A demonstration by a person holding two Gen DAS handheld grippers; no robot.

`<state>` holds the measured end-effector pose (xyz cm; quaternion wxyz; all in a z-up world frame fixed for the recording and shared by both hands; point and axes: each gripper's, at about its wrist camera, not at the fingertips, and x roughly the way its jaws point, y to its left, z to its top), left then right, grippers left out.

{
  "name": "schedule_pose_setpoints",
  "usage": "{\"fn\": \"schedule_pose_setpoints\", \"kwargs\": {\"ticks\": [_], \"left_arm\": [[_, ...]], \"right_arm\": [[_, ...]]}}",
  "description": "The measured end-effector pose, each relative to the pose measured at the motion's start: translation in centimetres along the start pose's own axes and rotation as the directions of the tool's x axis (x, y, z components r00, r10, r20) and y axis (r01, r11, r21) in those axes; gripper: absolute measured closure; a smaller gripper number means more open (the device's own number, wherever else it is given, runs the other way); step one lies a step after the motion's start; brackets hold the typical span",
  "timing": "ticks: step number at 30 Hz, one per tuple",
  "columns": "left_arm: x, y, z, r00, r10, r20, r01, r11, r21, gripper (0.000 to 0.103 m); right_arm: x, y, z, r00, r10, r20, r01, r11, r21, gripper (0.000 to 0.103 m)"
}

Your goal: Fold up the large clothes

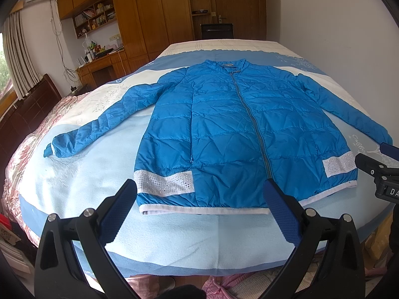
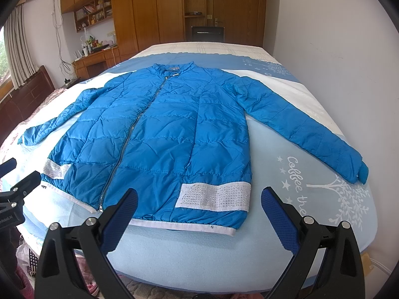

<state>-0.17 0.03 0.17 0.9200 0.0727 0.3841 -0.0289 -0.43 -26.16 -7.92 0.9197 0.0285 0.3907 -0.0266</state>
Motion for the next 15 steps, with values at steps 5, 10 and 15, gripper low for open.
{"fn": "schedule_pose_setpoints", "kwargs": {"ticks": [5, 10, 15], "left_arm": [[0.0, -0.01, 0.01, 1.0, 0.001, 0.0, -0.001, 1.0, 0.0, 0.003], [0.09, 0.13, -0.07, 1.0, 0.001, 0.001, -0.001, 1.0, 0.0, 0.003], [0.09, 0.13, -0.06, 1.0, 0.001, 0.001, -0.001, 1.0, 0.0, 0.003]], "right_arm": [[-0.04, 0.02, -0.03, 1.0, 0.0, 0.001, 0.0, 1.0, 0.0, 0.004], [0.03, -0.01, -0.09, 1.0, 0.0, 0.001, 0.0, 1.0, 0.0, 0.004], [0.28, -0.1, -0.18, 1.0, 0.0, 0.0, 0.0, 1.0, 0.001, 0.004]]}}
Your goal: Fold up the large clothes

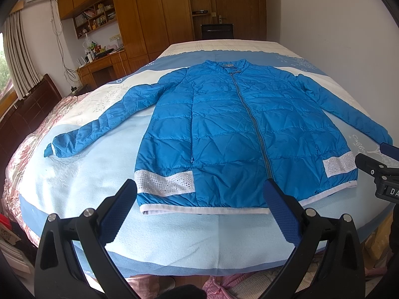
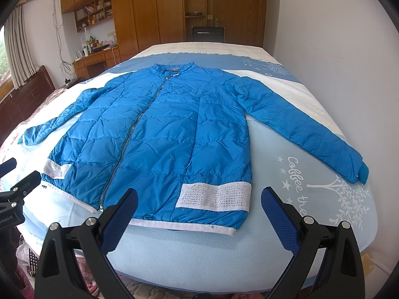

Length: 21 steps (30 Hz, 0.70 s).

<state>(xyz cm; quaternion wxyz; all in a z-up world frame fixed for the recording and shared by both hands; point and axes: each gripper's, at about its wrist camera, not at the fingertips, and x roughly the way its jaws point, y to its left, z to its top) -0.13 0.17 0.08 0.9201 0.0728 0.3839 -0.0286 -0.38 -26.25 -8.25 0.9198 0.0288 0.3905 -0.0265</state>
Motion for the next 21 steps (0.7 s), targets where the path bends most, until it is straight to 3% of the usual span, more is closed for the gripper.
{"fn": "schedule_pose_setpoints", "kwargs": {"ticks": [21], "left_arm": [[0.17, 0.22, -0.09, 1.0, 0.002, -0.003, -0.002, 1.0, 0.001, 0.003]], "right_arm": [[0.07, 0.08, 0.44, 1.0, 0.007, 0.0, -0.007, 1.0, 0.005, 0.004]]}}
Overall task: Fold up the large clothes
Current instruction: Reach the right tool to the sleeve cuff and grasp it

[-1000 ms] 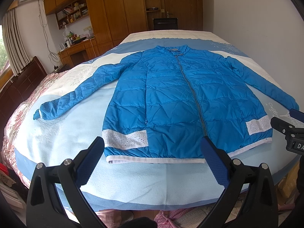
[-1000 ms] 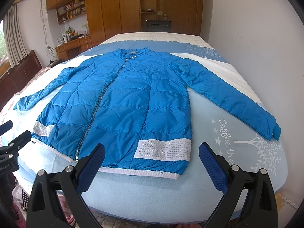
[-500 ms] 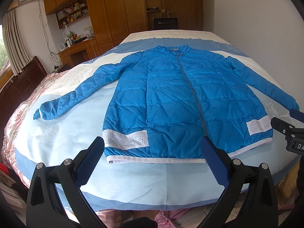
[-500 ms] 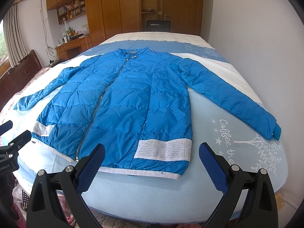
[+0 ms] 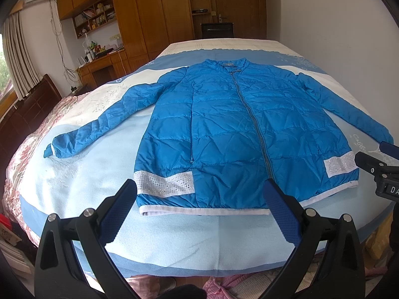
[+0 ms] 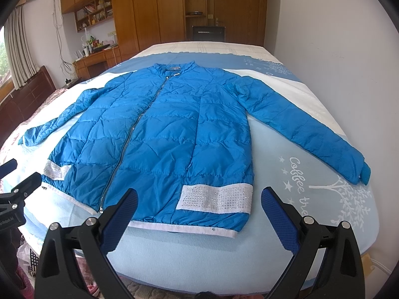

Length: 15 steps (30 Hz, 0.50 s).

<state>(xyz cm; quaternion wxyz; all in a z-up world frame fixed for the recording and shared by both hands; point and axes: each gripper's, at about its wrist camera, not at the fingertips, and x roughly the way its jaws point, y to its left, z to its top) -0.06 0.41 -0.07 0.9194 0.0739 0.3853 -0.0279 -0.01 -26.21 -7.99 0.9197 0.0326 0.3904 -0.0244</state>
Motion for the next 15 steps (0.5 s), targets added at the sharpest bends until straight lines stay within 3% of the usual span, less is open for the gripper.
{"fn": "schedule_pose_setpoints", "kwargs": {"ticks": [7, 15], "left_arm": [[0.6, -0.8, 1.0, 0.998, 0.059, 0.012, -0.059, 0.998, 0.036, 0.003], [2.6, -4.3, 4.2, 1.0, -0.002, 0.027, -0.002, 0.99, 0.141, 0.003]], "right_arm": [[1.2, -1.3, 0.8, 1.0, -0.014, 0.023, 0.013, 0.999, 0.033, 0.004], [2.5, -7.3, 2.8, 0.999, -0.006, 0.031, 0.002, 0.99, 0.138, 0.004]]}}
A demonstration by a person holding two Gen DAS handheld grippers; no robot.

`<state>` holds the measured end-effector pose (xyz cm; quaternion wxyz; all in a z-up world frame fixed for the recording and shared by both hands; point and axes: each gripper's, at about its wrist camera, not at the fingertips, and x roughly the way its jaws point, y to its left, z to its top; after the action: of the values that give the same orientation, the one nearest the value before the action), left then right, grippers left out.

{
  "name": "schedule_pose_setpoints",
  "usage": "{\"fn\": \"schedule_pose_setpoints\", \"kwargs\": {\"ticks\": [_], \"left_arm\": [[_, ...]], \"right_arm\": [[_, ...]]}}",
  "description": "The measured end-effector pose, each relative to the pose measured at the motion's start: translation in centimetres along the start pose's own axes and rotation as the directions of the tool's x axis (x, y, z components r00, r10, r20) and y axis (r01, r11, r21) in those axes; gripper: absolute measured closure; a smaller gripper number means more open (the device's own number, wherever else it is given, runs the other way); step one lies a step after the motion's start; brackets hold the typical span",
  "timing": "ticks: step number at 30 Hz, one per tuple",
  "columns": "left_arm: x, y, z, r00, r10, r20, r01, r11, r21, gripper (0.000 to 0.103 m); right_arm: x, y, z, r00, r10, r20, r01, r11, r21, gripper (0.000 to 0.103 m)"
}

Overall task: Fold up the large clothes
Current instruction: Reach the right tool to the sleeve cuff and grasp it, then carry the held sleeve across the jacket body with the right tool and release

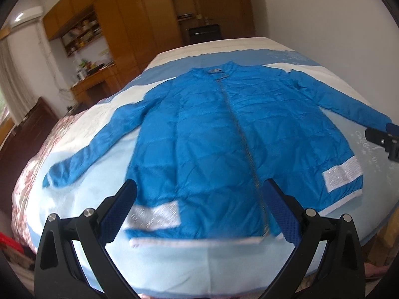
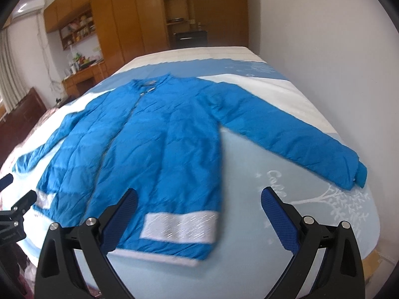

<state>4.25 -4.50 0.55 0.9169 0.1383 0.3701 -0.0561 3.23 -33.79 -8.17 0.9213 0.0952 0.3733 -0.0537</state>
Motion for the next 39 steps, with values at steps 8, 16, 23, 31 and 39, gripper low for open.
{"fn": "schedule_pose_setpoints", "kwargs": {"ticks": [8, 16, 23, 31, 39], "left_arm": [[6.5, -4.3, 6.5, 0.976, -0.193, -0.105, 0.199, 0.979, 0.052, 0.003], [15.8, -9.4, 12.4, 0.928, -0.289, -0.234, 0.303, 0.953, 0.026, 0.003], [21.0, -12.9, 15.1, 0.88, -0.378, -0.286, 0.384, 0.922, -0.036, 0.004], [24.4, -14.3, 15.6, 0.869, -0.395, -0.298, 0.393, 0.917, -0.068, 0.005], [25.3, -13.4, 16.0, 0.858, -0.432, -0.278, 0.417, 0.902, -0.112, 0.008]], "right_arm": [[1.2, -10.2, 2.0, 0.996, -0.088, -0.013, 0.088, 0.979, 0.183, 0.004], [1.1, -23.5, 2.1, 0.969, -0.22, -0.11, 0.246, 0.874, 0.42, 0.004], [3.2, -31.7, 0.9, 0.948, -0.226, -0.226, 0.314, 0.789, 0.529, 0.005], [6.7, -35.9, -0.5, 0.963, -0.098, -0.252, 0.233, 0.77, 0.594, 0.009], [8.3, -34.7, 0.9, 0.973, 0.008, -0.23, 0.133, 0.795, 0.592, 0.063]]}}
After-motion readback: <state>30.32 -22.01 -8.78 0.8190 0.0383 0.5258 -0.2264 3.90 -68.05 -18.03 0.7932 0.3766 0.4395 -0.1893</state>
